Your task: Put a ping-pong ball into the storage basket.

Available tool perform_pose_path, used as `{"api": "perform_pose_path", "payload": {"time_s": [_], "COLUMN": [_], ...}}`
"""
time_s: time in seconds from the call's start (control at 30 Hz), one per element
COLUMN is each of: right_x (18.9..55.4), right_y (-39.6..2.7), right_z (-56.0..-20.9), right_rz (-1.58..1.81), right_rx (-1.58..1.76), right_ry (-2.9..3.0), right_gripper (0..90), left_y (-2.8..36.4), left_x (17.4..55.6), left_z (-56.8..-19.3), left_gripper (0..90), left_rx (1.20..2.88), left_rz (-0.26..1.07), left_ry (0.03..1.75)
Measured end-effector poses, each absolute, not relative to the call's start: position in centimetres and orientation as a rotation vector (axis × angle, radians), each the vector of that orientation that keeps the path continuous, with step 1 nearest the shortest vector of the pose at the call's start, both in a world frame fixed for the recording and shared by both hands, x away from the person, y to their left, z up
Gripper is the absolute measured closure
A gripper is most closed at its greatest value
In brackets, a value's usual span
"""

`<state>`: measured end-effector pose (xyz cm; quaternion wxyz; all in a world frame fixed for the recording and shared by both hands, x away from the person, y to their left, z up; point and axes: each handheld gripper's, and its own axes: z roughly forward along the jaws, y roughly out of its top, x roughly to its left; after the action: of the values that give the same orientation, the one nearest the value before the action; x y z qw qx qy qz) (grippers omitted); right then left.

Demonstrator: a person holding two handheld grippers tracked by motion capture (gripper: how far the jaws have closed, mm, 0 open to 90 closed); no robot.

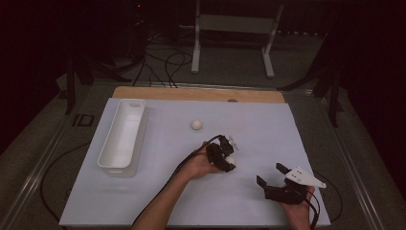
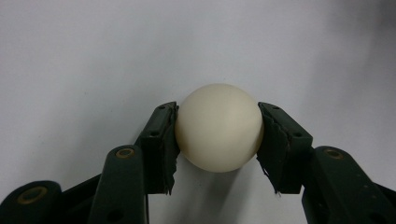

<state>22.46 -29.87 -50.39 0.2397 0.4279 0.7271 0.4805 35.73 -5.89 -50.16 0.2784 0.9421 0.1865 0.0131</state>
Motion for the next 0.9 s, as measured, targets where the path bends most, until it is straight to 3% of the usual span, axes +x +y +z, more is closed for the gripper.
{"api": "perform_pose_path", "payload": {"time_s": [0.9], "right_x": [22.5], "right_y": [-29.9], "right_z": [-50.5], "right_rz": [1.315], "right_rx": [1.171], "right_ry": [1.989], "right_gripper": [7.6], "left_y": [-5.2], "left_x": [35.6], "left_z": [-48.7], "left_gripper": [51.1], "left_rx": [2.509], "left_rz": [0.061], "left_ry": [0.499]}}
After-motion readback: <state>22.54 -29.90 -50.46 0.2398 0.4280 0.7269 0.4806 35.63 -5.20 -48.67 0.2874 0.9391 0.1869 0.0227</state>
